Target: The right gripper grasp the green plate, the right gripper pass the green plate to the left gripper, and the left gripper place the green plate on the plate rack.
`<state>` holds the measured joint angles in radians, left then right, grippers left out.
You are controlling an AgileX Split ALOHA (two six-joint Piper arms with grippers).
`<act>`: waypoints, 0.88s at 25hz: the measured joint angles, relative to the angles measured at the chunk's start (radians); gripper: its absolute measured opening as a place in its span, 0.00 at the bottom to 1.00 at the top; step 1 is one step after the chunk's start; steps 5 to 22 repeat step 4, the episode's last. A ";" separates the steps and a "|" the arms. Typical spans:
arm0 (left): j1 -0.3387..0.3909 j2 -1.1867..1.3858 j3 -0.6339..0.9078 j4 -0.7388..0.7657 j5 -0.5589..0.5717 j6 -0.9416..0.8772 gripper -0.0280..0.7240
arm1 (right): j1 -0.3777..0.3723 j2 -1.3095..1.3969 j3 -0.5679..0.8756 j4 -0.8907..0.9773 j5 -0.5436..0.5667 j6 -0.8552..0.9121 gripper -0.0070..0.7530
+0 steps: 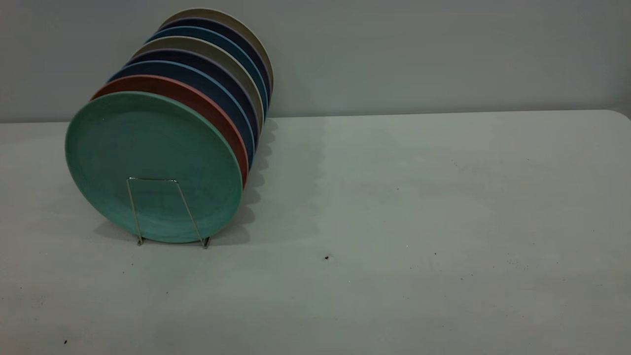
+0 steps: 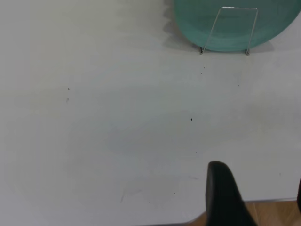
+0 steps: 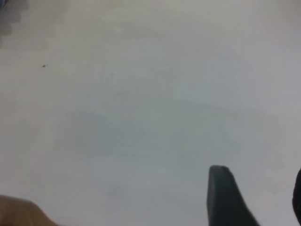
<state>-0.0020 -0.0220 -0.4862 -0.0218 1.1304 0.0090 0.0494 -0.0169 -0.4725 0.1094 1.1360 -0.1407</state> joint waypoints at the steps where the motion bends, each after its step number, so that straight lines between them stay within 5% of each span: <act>1: 0.000 0.000 0.000 0.000 0.000 0.000 0.58 | 0.000 0.000 0.000 0.000 0.000 0.000 0.49; 22: 0.000 0.000 0.000 0.000 0.000 0.000 0.58 | 0.000 0.000 0.000 0.000 0.000 0.000 0.49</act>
